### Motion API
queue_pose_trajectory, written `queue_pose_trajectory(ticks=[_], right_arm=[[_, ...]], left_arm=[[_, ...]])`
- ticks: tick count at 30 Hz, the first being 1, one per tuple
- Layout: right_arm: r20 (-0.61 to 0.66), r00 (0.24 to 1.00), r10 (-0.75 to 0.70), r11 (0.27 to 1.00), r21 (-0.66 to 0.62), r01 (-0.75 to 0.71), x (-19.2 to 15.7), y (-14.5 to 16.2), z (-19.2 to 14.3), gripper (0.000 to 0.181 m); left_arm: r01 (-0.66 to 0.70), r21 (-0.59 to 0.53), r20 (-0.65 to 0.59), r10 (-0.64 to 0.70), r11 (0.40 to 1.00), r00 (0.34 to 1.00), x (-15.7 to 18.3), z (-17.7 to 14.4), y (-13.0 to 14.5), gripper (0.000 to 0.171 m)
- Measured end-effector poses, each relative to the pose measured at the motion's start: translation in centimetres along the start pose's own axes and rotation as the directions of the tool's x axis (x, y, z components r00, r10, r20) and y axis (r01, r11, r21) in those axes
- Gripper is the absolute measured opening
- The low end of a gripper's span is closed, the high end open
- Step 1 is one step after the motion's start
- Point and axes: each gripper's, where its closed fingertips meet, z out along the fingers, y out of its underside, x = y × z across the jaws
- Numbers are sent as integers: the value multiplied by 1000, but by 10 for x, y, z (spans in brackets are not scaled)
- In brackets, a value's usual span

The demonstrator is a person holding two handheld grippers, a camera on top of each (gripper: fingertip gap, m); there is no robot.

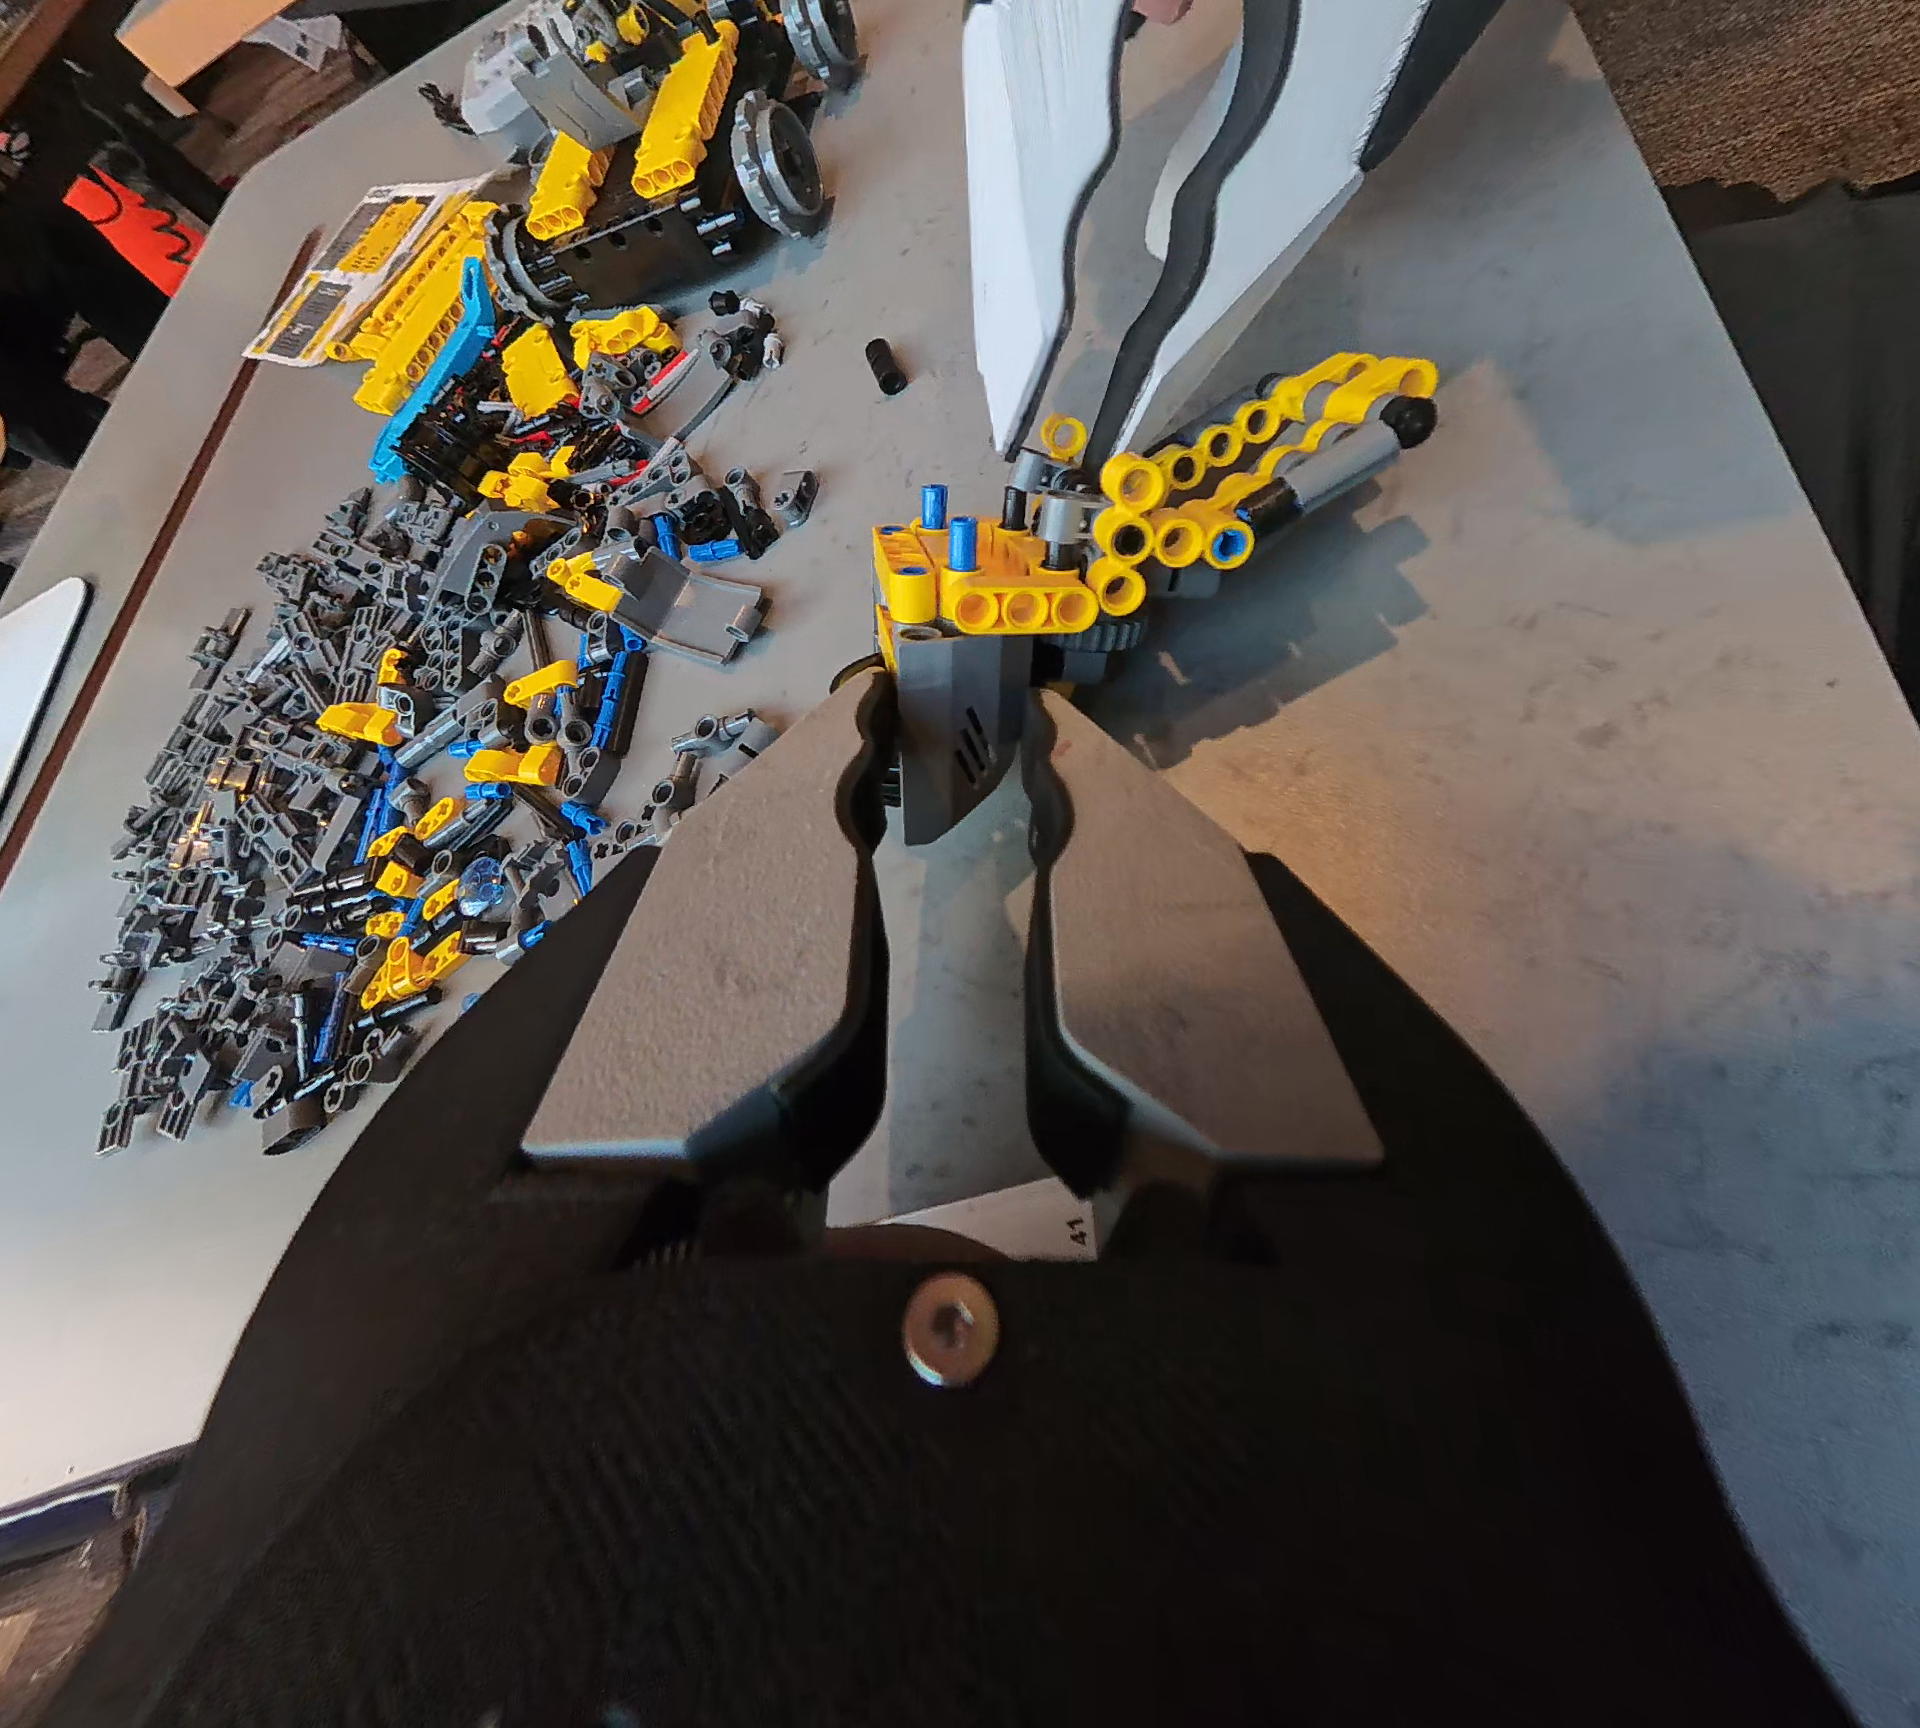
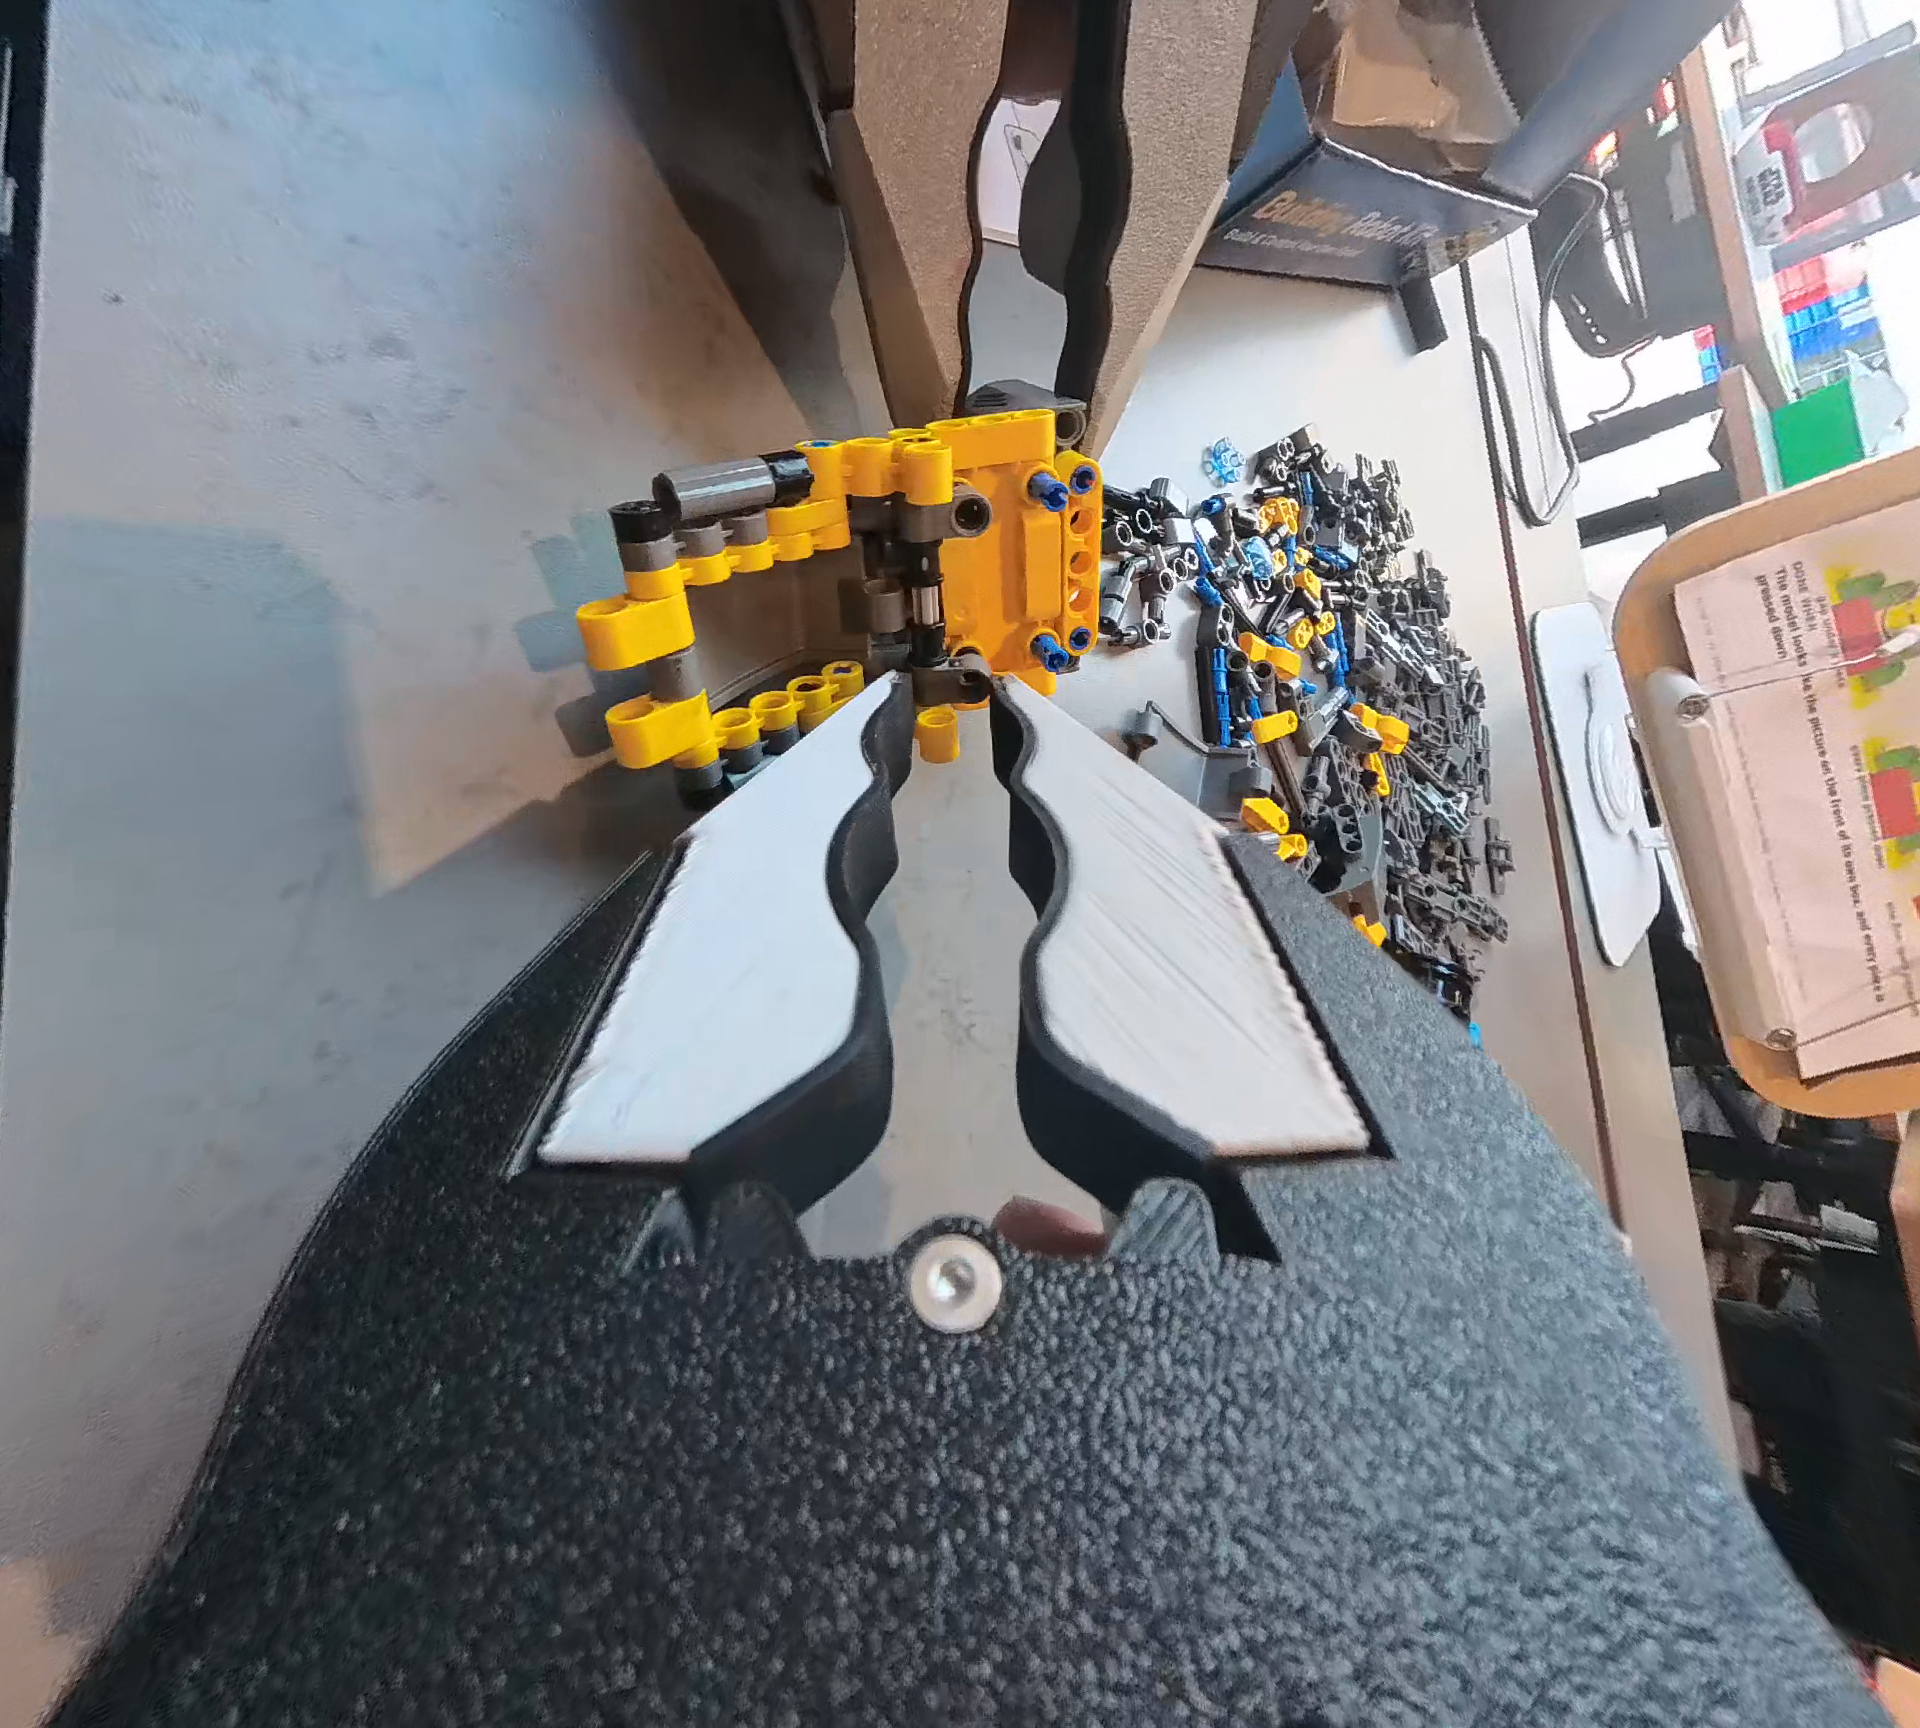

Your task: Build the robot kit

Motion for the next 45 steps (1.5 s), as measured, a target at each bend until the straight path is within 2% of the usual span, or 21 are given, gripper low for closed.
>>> queue_pose_trajectory(ticks=[7, 13, 16, 22, 24, 28, 33, 36, 39, 42, 45], right_arm=[[-39, 999, -16, 1000, -8, 16, 2, -2, -2, 13], [54, 989, 137, 988, 60, -140, -3, -2, -3, 13], [53, 990, 130, 990, 44, -133, -3, -1, -2, 13], [115, 971, 209, 978, -11, -209, -10, 5, 3, 12], [110, 977, 181, 983, -10, -181, -9, 6, 4, 13], [38, 999, 1, 1000, -5, -1, -10, 1, 3, 14], [52, 998, -26, 1000, 15, 25, -11, 0, 2, 18], [46, 997, -67, 998, 9, 67, -10, 2, 4, 14], [53, 996, -77, 997, 24, 76, -11, 0, 2, 14], [63, 996, -70, 997, 42, 67, -11, 0, 0, 19], [75, 994, -74, 996, 57, 70, -11, 0, -2, 24]], left_arm=[[19, 10, -15, -19, 1000, 1000, 0, -1, -1, 21], [-8, 22, -26, 9, 1000, 1000, 4, -2, -3, 21], [-8, 27, -29, 8, 1000, 1000, 4, -3, -3, 21], [-26, 36, -48, 27, 999, 998, 7, -5, -4, 21], [-23, 36, -48, 25, 999, 999, 7, -4, -4, 21], [-34, 32, -42, 35, 999, 999, 7, -3, -3, 22], [-103, 35, -34, 104, 994, 994, 13, -6, -3, 23], [-35, 76, -76, 41, 997, 996, 11, -11, -8, 26], [105, 101, -139, -90, 989, 986, 5, -19, -10, 43], [254, 106, -264, -219, 961, 939, 3, -28, -18, 57], [302, 73, -372, -255, 951, 893, -3, -23, -27, 59]])
